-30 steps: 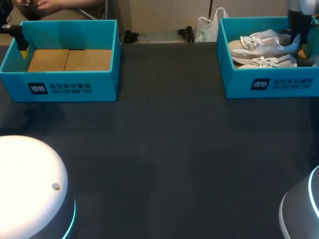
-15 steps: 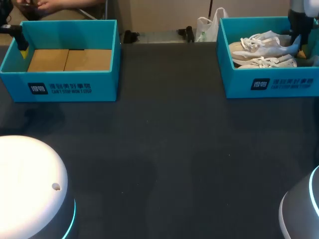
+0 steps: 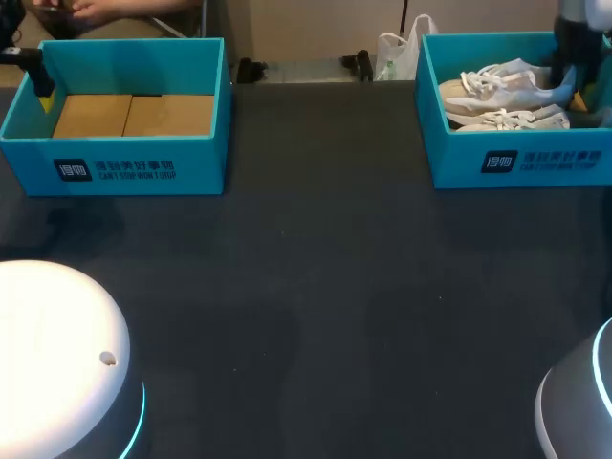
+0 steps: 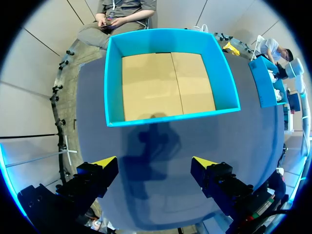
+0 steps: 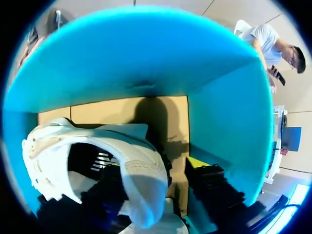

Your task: Take the shoe out of the shoebox, open the shoe tongue, remove and reinsert the insole, then place the shoe into the shoebox

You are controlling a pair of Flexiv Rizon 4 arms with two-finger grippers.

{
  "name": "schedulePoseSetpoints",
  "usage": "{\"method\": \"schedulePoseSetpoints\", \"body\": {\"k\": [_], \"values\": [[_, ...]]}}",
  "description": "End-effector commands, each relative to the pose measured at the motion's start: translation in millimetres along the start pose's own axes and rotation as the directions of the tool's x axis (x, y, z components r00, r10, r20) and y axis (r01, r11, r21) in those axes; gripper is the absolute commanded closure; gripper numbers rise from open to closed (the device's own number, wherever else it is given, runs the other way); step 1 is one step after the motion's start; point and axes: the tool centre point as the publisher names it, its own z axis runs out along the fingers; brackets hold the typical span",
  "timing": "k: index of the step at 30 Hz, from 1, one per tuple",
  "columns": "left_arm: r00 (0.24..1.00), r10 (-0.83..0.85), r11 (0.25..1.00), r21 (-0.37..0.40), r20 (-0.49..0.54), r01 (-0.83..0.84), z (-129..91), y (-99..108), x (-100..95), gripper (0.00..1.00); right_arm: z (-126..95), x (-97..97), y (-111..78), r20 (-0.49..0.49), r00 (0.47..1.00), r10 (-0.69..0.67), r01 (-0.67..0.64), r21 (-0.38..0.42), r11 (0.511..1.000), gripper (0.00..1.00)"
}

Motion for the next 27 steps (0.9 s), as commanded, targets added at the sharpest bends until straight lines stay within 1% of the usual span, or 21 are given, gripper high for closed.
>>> {"method": "schedulePoseSetpoints", "body": {"k": [1,2,3,4,7,8,9,10,12,15,20,27], "values": [[1.000,0.000,1.000,0.001,0.001,0.000,-0.1,0.9,0.1,0.00,-37.5,-2.5,-8.8,0.010,1.000,0.016,-0.015,-0.012,1.000,0.00],[1.000,0.000,1.000,0.001,0.001,0.000,-0.1,0.9,0.1,0.00,-42.6,-2.6,-9.7,0.011,1.000,0.019,-0.019,-0.013,1.000,0.00],[1.000,0.000,1.000,0.001,0.001,0.000,-0.1,0.9,0.1,0.00,-52.3,-2.1,-11.8,0.007,1.000,0.023,-0.023,-0.019,1.000,0.00],[1.000,0.000,1.000,0.001,0.001,0.000,-0.1,0.9,0.1,0.00,-61.4,-1.3,-14.4,-0.018,0.999,0.030,-0.030,-0.030,0.999,0.00],[1.000,0.000,1.000,0.001,0.001,0.000,-0.1,0.9,0.1,0.00,-84.5,2.4,-18.9,-0.047,0.999,0.025,-0.027,-0.050,0.998,0.00],[1.000,0.000,1.000,0.001,0.001,0.000,-0.1,0.9,0.1,0.00,-94.5,4.7,-20.2,-0.043,0.999,0.023,-0.025,-0.050,0.998,0.00],[1.000,0.000,1.000,0.001,0.001,0.000,-0.1,0.9,0.1,0.00,-109.4,8.0,-22.6,-0.046,0.999,0.016,-0.019,-0.060,0.998,0.00],[1.000,0.000,1.000,0.001,0.001,0.000,-0.1,0.9,0.1,0.00,-116.8,9.3,-24.3,-0.048,0.999,0.015,-0.018,-0.064,0.998,0.00],[1.000,0.000,1.000,0.001,0.001,0.000,-0.1,0.9,0.1,0.00,-141.5,13.9,-31.6,-0.045,0.999,0.006,-0.009,-0.074,0.997,0.00],[1.000,0.000,1.000,0.001,0.001,0.000,-0.1,0.9,0.1,0.00,-165.1,18.7,-41.8,-0.046,0.999,-0.007,0.003,-0.074,0.997,0.00],[1.000,0.000,1.000,0.001,0.001,0.000,-0.1,0.9,0.1,0.00,-192.4,26.8,-56.2,-0.048,0.999,-0.016,0.013,-0.069,0.998,0.00],[1.000,0.000,1.000,0.001,0.001,0.000,-0.1,0.9,0.1,0.00,-213.8,41.7,-77.5,-0.062,0.998,-0.022,0.019,-0.057,0.998,0.00]]}}
